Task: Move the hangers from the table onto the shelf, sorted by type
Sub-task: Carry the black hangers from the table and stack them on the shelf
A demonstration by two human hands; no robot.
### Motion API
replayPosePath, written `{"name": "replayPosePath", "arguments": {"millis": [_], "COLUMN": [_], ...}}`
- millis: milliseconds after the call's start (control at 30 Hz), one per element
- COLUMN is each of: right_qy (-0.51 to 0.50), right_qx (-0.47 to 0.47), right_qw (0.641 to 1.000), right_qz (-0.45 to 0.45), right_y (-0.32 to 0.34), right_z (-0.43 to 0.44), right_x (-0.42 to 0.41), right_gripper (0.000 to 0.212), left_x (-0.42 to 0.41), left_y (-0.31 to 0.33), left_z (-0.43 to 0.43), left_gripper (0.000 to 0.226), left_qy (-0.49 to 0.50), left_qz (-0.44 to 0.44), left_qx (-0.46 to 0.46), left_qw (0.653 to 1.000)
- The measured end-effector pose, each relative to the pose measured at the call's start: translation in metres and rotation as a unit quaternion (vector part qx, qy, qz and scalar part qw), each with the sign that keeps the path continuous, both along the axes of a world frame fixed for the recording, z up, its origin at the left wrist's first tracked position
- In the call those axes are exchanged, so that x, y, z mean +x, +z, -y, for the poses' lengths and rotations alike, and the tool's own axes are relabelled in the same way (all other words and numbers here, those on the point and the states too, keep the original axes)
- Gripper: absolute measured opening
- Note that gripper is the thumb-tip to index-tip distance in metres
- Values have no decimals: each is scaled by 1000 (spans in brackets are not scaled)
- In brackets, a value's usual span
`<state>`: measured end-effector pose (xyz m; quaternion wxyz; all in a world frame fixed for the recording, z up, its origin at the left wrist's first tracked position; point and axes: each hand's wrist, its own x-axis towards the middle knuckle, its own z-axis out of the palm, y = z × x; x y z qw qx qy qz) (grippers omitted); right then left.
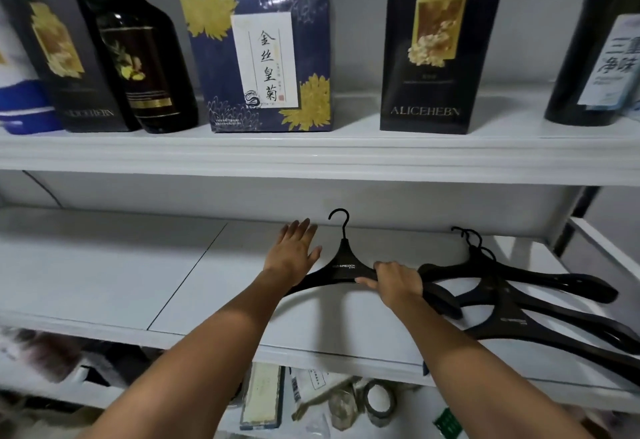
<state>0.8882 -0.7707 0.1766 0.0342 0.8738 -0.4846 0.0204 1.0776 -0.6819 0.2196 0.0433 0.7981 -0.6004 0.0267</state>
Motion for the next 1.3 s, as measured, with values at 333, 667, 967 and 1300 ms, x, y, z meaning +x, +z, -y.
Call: {"name": "replayPosePath", "arguments": {"millis": [333, 667, 967, 1300], "right_qy": [-31, -59, -44, -50], "right_qx": [72, 108, 4, -15], "right_qw": [997, 992, 997, 998], "right_qz": [-11, -5, -67, -29], "right_y": [-27, -51, -58, -57], "right_z": [10, 40, 63, 54], "right_x": [53, 78, 96, 93], "right_gripper": [57, 51, 41, 51], "left_x": [36, 64, 79, 72], "left_y": [-29, -51, -57, -54], "left_z": [23, 38, 44, 51], "left_gripper": [58, 57, 56, 55], "left_qy": [-58, -64, -58, -68], "left_qz": [-9, -20, 6, -9], "left_qx": [-3, -9, -19, -1], "left_qw": [998, 998, 998, 998]}}
